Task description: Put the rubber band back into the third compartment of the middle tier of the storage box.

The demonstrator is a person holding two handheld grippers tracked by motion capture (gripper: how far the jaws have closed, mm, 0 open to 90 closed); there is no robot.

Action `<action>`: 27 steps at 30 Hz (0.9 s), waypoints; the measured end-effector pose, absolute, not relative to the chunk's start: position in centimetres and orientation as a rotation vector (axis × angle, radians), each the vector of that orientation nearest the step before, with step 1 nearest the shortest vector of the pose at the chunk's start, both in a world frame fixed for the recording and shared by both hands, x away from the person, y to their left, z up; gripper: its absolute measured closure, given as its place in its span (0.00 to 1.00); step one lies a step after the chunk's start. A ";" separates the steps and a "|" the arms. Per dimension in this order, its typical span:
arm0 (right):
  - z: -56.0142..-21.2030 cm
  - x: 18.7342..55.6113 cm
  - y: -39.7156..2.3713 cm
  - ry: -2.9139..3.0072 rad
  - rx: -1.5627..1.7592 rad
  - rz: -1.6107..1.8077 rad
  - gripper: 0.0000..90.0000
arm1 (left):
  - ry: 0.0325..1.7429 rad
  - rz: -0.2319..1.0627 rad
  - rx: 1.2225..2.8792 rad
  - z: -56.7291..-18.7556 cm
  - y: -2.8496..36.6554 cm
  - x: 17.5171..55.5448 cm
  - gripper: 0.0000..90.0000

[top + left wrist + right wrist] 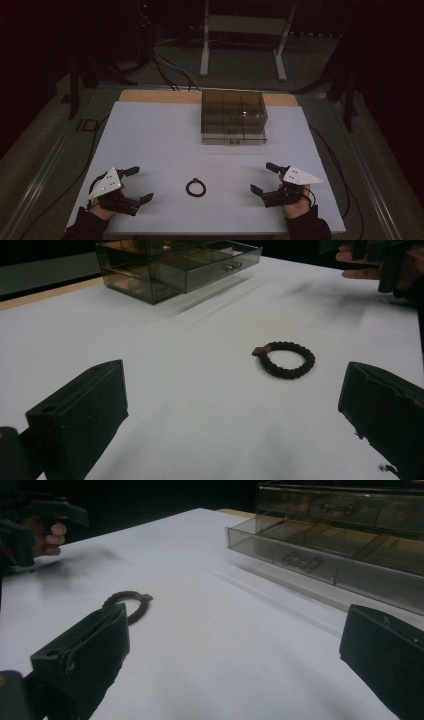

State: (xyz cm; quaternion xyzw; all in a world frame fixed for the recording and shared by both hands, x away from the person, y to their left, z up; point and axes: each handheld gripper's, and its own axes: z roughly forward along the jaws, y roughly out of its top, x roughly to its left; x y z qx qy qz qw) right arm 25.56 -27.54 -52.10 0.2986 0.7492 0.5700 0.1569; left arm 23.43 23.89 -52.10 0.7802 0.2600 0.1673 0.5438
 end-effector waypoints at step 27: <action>-51.7 25.5 -27.2 2.158 0.852 1.626 0.00 | 0.579 0.388 1.873 -50.3 23.4 23.6 0.00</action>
